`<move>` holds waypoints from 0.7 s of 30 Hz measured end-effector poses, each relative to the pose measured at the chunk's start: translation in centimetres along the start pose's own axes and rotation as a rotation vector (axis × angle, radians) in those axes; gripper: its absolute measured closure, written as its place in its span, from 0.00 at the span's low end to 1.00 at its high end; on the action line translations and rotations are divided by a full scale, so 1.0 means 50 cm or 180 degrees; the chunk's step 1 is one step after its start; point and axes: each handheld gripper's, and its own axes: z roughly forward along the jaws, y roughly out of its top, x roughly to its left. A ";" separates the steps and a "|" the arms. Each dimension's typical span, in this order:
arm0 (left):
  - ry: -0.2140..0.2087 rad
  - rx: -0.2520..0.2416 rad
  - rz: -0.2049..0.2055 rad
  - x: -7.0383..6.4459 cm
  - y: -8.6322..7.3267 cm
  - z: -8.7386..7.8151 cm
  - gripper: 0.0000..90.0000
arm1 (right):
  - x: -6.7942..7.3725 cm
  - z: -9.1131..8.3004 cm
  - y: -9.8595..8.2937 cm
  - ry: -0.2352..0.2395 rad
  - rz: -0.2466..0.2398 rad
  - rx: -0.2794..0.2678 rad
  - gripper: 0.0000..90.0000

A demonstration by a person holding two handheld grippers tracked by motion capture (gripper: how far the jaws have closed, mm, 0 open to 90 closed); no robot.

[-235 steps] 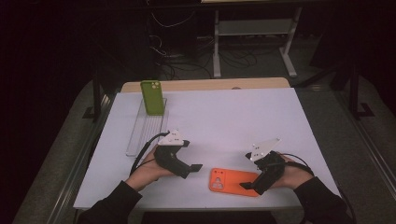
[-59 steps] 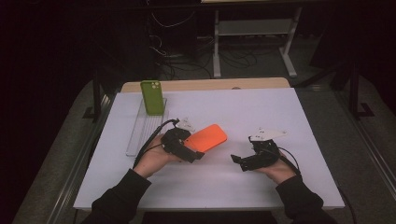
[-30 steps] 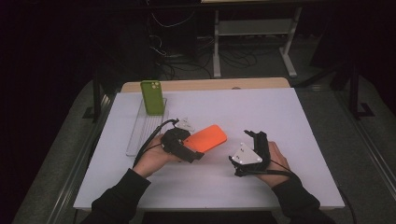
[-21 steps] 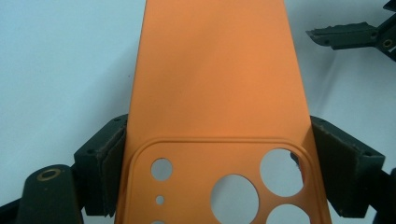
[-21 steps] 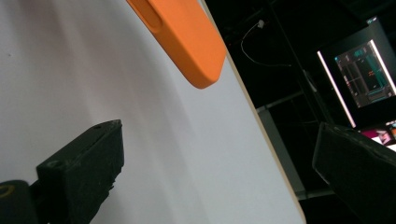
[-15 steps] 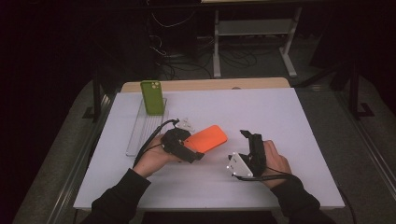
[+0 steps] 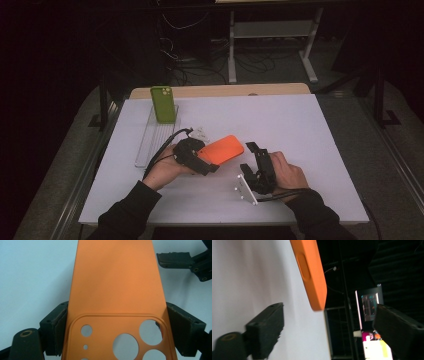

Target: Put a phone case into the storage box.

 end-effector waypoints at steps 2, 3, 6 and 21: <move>-0.0012 0.0011 0.0016 -0.001 0.001 0.000 0.17 | 0.004 0.001 0.007 -0.0004 -0.0044 -0.0037 0.16; -0.0008 0.0013 0.0027 -0.002 0.002 0.000 0.17 | 0.006 0.002 0.011 -0.0010 -0.0071 -0.0052 0.17; -0.0020 0.0017 0.0014 -0.005 0.002 0.002 0.17 | 0.011 0.006 0.019 -0.0023 -0.0136 -0.0072 0.20; -0.0055 0.0029 0.0066 -0.010 0.003 0.004 0.17 | 0.031 0.032 0.050 0.0124 -0.0327 -0.0146 0.52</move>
